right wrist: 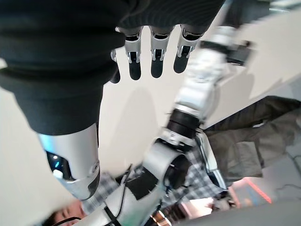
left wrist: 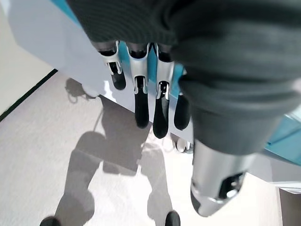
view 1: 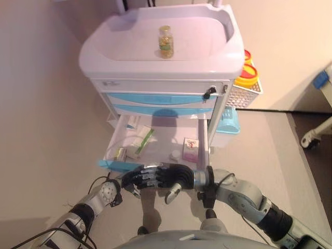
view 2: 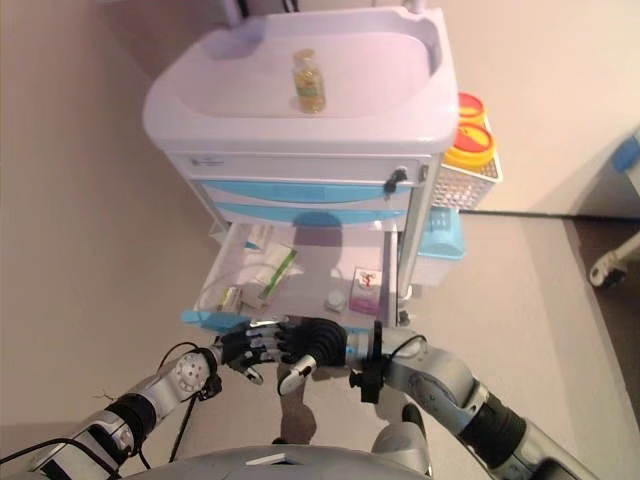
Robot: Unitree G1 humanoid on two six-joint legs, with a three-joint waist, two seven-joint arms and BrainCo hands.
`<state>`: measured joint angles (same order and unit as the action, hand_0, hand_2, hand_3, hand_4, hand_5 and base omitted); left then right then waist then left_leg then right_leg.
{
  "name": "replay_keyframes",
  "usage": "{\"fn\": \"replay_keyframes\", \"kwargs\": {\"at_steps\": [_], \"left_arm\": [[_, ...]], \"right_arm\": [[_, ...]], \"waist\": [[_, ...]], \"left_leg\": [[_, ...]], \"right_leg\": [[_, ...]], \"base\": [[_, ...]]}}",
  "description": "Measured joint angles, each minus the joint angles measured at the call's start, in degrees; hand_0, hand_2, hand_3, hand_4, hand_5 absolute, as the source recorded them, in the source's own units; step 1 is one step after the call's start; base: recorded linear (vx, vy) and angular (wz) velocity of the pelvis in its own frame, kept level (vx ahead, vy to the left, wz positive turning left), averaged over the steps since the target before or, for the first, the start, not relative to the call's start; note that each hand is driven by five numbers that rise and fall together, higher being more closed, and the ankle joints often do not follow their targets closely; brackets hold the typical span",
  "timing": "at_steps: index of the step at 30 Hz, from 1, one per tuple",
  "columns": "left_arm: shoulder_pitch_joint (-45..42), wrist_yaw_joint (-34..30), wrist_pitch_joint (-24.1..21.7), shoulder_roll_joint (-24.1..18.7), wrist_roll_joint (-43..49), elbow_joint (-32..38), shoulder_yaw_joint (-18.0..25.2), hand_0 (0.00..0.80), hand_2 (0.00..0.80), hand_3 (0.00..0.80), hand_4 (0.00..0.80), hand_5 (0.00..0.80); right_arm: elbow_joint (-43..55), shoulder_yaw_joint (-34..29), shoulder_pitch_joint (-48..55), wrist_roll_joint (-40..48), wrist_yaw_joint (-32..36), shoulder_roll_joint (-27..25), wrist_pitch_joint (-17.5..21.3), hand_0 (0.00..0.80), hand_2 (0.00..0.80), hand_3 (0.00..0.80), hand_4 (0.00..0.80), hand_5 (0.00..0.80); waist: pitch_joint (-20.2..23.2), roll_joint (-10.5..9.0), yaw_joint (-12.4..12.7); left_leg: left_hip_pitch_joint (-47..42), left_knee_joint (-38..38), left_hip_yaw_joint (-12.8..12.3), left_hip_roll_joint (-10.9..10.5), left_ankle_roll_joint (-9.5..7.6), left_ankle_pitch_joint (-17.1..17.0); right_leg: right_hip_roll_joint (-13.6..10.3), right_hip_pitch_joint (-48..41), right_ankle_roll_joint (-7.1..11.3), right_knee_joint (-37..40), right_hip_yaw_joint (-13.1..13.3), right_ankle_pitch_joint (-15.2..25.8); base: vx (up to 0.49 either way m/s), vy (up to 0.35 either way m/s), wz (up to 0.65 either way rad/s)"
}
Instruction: Open the drawer and pick up the medicine
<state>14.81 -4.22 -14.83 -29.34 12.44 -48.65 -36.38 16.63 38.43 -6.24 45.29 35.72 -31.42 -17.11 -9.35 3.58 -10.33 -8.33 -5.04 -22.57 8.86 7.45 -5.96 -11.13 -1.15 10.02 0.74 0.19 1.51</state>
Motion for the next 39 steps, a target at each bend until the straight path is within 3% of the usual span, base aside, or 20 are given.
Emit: {"fn": "replay_keyframes", "kwargs": {"at_steps": [5,12,15,18,22,25,29,33,39], "left_arm": [[4.29,1.83,-1.84,-2.2,-2.44,0.26,0.62,0.0,0.0,0.0,0.0,0.0],[10.0,2.24,-3.31,-3.95,-9.92,-0.69,1.76,0.0,0.0,0.0,0.0,0.0],[11.48,2.0,-3.38,-6.64,-14.89,-2.25,3.72,0.0,0.0,0.0,0.0,0.0],[13.78,1.98,-2.92,-8.98,-19.81,-5.52,6.0,0.0,0.0,0.0,0.0,0.0],[19.69,2.08,-2.74,-12.29,-26.48,-11.52,8.4,0.0,0.0,0.0,0.0,0.0],[26.61,2.05,-2.68,-15.95,-28.85,-14.97,8.92,0.0,0.0,0.0,0.0,0.0],[30.79,1.39,-1.63,-19.05,-31.08,-17.15,8.57,0.0,0.0,0.0,0.0,0.0],[35.17,1.51,-0.16,-21.65,-33.44,-19.65,8.47,0.0,0.0,0.0,0.0,0.0],[37.25,1.71,-2.44,-24.17,-35.79,-17.07,9.54,0.0,0.0,0.0,0.0,0.0]], "right_arm": [[0.0,-2.38,2.23,-0.01,4.11,-1.66,0.06,0.0,0.0,0.0,0.0,0.0],[-1.92,-6.66,4.69,-1.75,7.44,-5.52,-0.42,0.0,0.0,0.0,0.0,0.0],[-3.61,-10.0,6.26,-3.21,8.4,-8.29,-0.35,0.0,0.0,0.0,0.0,0.0],[-4.76,-13.15,8.42,-3.72,8.72,-10.72,-0.01,0.0,0.0,0.0,0.0,0.0],[-5.26,-15.28,9.17,-3.69,9.23,-11.46,2.03,0.0,0.0,0.0,0.0,0.0],[-5.35,-15.73,9.26,-3.64,9.37,-11.51,4.35,0.0,0.0,0.0,0.0,0.0],[-5.32,-17.16,9.72,-3.11,9.45,-11.62,6.48,0.0,0.0,0.0,0.0,0.0],[-5.65,-19.16,9.85,-1.2,9.48,-10.54,8.5,0.0,0.0,0.0,0.0,0.0],[-6.06,-19.65,12.71,-1.45,10.34,-7.92,11.13,0.0,0.0,0.0,0.0,0.0]], "waist": [[-2.01,0.07,-2.17],[-4.82,2.08,-6.14],[-7.1,2.31,-7.76],[-9.25,2.56,-9.38],[-12.34,1.94,-11.27],[-15.5,0.4,-12.02],[-17.86,-0.71,-11.62],[-19.33,-2.67,-11.24],[-20.45,-3.71,-11.05]], "left_leg": [[0.17,0.0,-2.16,-0.17,0.04,0.26],[0.1,0.02,-3.56,-0.91,-0.04,0.89],[0.09,0.53,-5.32,-0.81,0.05,1.12],[0.78,1.03,-5.45,-0.42,0.7,1.61],[4.25,3.92,-6.11,0.45,1.11,2.31],[7.83,7.74,-6.41,2.1,1.52,2.96],[12.22,13.57,-5.65,5.29,2.54,4.32],[16.88,19.47,-3.42,7.42,3.27,6.31],[22.52,21.49,1.05,8.37,3.04,7.28]], "right_leg": [[0.07,3.04,0.15,-1.65,2.34,0.03],[0.02,5.88,0.45,-3.06,5.62,0.15],[0.63,7.88,0.63,-4.38,7.89,0.02],[1.31,10.77,0.61,-6.38,9.19,0.0],[2.31,15.75,0.08,-9.64,10.88,0.09],[3.66,19.42,-0.6,-12.13,11.93,0.46],[5.91,23.54,-2.42,-16.04,11.84,-0.44],[7.2,27.53,-3.05,-20.15,11.55,-0.66],[8.03,29.88,-2.99,-17.95,10.03,-0.55]], "base": [[0.001,0.0,-0.26],[0.06,0.061,-0.23],[0.032,0.024,-0.38],[0.005,-0.009,-0.38],[-0.073,-0.065,-0.26],[-0.097,-0.099,-0.14],[-0.071,-0.119,-0.05],[-0.038,-0.096,-0.05],[-0.01,-0.061,-0.01]]}}
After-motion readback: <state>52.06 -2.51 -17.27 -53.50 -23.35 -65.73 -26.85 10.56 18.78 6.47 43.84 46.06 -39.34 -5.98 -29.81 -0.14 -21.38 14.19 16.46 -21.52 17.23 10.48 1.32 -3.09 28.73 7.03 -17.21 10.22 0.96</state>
